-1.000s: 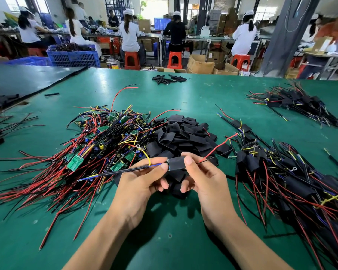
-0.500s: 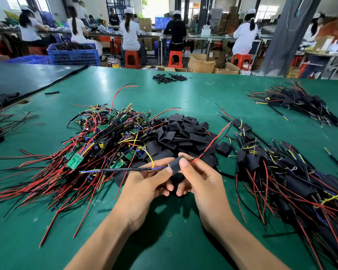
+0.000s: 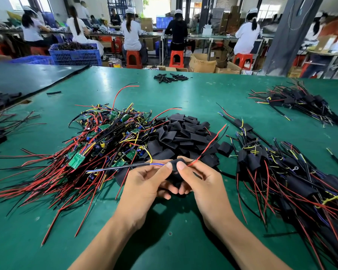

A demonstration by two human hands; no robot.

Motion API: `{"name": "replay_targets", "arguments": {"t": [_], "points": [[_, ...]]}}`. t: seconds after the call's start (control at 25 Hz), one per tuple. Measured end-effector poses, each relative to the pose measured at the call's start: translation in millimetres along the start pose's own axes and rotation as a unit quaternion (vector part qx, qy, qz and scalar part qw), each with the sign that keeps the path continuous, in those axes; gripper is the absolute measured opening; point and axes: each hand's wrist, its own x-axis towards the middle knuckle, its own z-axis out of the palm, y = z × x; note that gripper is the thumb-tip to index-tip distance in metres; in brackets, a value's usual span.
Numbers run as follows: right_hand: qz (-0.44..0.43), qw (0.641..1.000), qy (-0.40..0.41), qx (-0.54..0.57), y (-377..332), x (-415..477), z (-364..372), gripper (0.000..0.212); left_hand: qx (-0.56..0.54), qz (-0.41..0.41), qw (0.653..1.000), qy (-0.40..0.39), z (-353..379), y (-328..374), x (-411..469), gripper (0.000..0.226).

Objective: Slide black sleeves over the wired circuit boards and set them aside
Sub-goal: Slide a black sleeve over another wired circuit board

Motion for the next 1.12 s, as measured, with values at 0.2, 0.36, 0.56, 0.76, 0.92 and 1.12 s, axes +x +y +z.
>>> {"name": "replay_targets", "arguments": {"t": [0.2, 0.36, 0.56, 0.76, 0.92, 1.12], "points": [[0.013, 1.000, 0.006, 0.002, 0.6, 1.6, -1.3, 0.010, 0.122, 0.078, 0.989, 0.022, 1.7, -1.6, -1.6, 0.020], [0.011, 1.000, 0.008, 0.008, -0.6, 1.8, -0.1, 0.010, 0.120, 0.088, 0.988, 0.033, 2.5, -1.0, -1.7, 0.024], [0.019, 0.998, -0.003, 0.052, -3.9, 0.9, 1.0, 0.026, -0.033, -0.011, 0.999, -0.027, -3.7, 3.4, 3.3, 0.026], [0.015, 1.000, -0.016, 0.022, -3.0, -1.6, 1.0, 0.014, -0.011, -0.019, 0.999, -0.043, -9.1, 3.8, 4.3, 0.025], [-0.001, 1.000, -0.025, 0.002, -3.2, -4.4, 4.4, 0.017, -0.042, -0.017, 0.999, -0.030, -10.5, 3.0, 6.6, 0.021], [0.014, 0.999, 0.010, 0.030, -4.2, 2.7, 0.5, 0.023, -0.087, -0.043, 0.995, 0.018, -10.3, 5.6, 8.8, 0.031]]}}
